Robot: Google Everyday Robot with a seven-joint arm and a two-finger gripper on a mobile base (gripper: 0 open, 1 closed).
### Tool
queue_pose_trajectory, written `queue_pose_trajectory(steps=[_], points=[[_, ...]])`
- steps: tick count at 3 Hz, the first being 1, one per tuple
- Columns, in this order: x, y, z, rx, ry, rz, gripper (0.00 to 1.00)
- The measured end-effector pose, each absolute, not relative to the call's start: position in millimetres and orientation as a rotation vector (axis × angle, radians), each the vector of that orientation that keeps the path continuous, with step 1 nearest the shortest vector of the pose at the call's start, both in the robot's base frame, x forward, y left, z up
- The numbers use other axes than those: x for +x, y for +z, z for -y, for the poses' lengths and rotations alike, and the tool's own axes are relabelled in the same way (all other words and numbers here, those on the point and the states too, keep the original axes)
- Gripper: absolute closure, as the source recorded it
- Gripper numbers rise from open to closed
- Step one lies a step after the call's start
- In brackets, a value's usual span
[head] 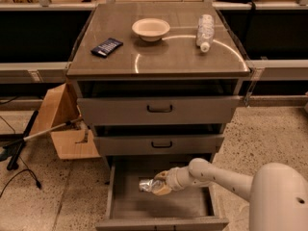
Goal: Pick redbull can from bottom drawer and place on counter
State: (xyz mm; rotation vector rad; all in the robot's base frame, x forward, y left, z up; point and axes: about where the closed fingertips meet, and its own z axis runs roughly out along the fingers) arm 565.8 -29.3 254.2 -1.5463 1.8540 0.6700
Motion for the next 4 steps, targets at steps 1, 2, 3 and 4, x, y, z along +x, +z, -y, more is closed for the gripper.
queue_pose_trajectory(steps=[1,2,3,4], points=[[559,301,28,-1.550,0.645,-1.835,1.00],[556,346,22,-1.568,0.619,-1.812,1.00],[552,388,13,-1.592,0.602,-1.819,1.00],[559,444,6,-1.636,0.577,-1.810,1.00]])
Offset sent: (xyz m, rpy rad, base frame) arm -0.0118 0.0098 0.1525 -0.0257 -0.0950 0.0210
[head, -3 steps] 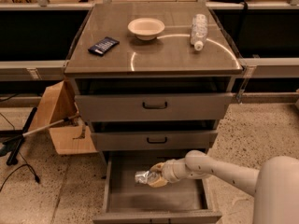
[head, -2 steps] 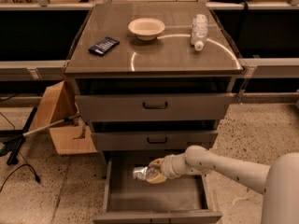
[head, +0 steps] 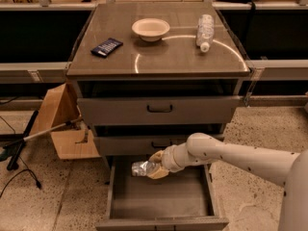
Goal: Pick redbull can from bottom drawer and place on counter
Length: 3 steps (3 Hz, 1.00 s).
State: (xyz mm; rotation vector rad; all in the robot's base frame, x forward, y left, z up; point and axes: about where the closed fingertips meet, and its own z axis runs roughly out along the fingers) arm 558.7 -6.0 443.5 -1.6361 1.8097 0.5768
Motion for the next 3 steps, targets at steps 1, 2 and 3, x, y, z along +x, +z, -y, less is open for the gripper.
queue_pose_trajectory(steps=[1,2,3], points=[[559,444,6,-1.636,0.577,-1.810,1.00],[555,462,-1,-1.643,0.580,-1.815,1.00],[547,505,-12,-1.647,0.571,-1.794,1.00]])
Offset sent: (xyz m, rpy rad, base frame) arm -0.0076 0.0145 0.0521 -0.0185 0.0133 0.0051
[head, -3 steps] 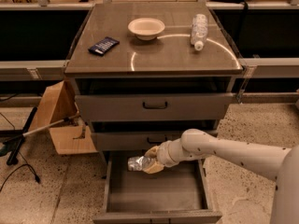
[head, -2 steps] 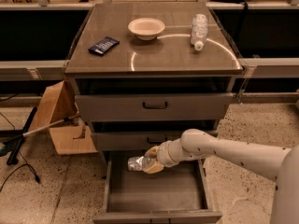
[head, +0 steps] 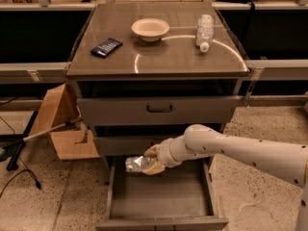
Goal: Pick redbull can from bottom drawer and place on counter
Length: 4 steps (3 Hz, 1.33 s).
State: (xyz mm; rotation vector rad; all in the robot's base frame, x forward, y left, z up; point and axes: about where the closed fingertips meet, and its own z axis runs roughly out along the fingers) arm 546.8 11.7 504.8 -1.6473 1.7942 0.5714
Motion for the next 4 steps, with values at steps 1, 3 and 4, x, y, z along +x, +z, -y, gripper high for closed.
queue_pose_trajectory(steps=[1,3,4], points=[[537,557,-25,-1.668,0.552,-1.754,1.00],[527,653,-42,-1.708,0.481,-1.662,1.00],[525,695,-48,-1.727,0.427,-1.615,1.00]])
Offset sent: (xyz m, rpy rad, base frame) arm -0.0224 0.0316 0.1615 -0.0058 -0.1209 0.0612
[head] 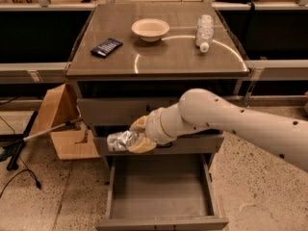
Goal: Pick redbull can from bottom drawer and place on counter
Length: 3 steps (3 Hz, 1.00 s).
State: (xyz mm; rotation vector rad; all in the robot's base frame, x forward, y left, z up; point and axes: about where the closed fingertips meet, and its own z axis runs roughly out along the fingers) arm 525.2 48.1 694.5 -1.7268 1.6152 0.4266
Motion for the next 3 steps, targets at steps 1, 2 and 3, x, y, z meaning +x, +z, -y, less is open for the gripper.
queue_pose_trajectory(steps=[1,2,3], points=[[526,729,-52,-1.747,0.367,-1.585,1.00],[528,755,-51,-1.750,0.314,-1.563,1.00],[528,756,-51,-1.750,0.314,-1.563,1.00]])
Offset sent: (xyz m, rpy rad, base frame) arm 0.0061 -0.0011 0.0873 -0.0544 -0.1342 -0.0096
